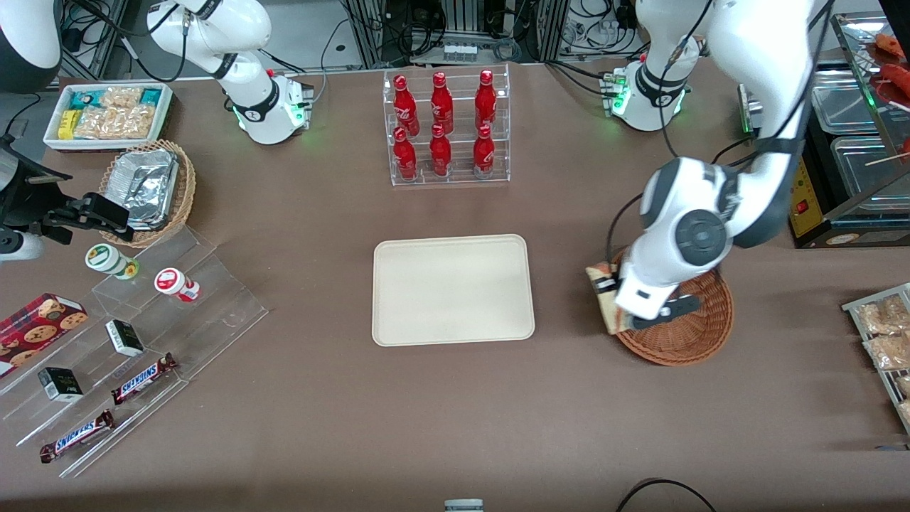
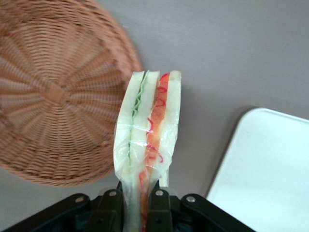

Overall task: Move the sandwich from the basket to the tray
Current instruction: 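Lift the sandwich and carry it over the cream tray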

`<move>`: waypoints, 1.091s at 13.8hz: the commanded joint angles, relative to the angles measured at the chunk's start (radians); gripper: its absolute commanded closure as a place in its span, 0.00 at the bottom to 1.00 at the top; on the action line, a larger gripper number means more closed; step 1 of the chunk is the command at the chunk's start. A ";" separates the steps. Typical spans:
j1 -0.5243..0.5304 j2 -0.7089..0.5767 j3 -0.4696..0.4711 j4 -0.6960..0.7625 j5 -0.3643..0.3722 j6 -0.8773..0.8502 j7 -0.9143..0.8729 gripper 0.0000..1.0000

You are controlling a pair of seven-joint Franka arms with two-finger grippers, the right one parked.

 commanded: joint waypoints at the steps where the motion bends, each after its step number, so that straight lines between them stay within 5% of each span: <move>1: -0.088 0.103 0.009 0.130 -0.001 -0.024 0.008 1.00; 15: -0.424 0.509 0.015 0.636 0.001 -0.080 -0.218 1.00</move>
